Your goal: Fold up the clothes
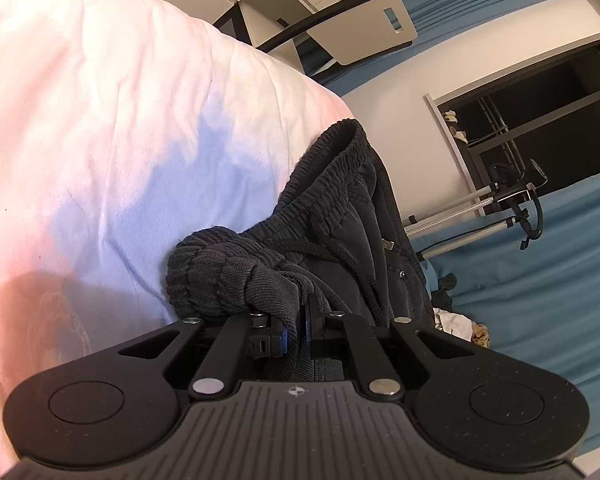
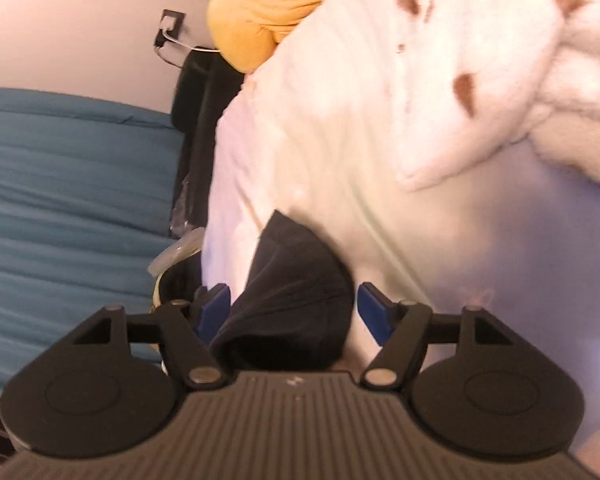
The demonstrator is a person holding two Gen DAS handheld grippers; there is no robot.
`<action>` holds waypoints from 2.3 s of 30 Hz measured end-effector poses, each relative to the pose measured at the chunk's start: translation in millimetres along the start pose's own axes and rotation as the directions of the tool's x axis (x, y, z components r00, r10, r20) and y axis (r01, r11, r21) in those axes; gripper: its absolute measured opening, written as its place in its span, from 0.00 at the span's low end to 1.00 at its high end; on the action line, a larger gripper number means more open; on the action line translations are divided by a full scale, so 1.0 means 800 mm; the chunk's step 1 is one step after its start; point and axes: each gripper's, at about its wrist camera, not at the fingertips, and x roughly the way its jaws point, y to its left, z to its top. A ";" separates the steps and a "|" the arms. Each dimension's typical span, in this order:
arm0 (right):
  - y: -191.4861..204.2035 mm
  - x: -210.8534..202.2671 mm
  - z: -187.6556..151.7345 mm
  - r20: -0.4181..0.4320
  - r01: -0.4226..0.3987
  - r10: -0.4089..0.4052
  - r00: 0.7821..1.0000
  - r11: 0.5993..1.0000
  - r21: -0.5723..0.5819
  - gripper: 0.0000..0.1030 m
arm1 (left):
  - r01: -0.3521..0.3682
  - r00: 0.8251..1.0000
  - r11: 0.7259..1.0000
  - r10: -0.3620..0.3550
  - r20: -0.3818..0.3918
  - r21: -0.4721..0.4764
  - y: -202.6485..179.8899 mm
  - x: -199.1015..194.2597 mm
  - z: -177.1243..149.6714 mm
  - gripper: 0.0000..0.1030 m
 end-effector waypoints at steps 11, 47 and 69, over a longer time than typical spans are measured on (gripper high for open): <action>0.021 0.080 -0.020 -0.109 -0.007 0.006 0.994 1.000 -0.006 0.67 | -0.008 1.000 1.000 0.008 0.006 0.016 -0.001 0.004 -0.002 0.09; -0.006 0.021 0.061 -0.228 -0.104 -0.027 0.973 0.834 -0.541 0.43 | 0.080 0.993 0.997 -0.079 -0.084 0.010 0.028 -0.004 0.069 0.09; 0.018 0.021 0.066 -0.139 -0.002 -0.102 0.985 0.799 -0.602 0.06 | 0.149 0.946 0.989 -0.140 -0.292 0.007 0.051 0.011 0.091 0.09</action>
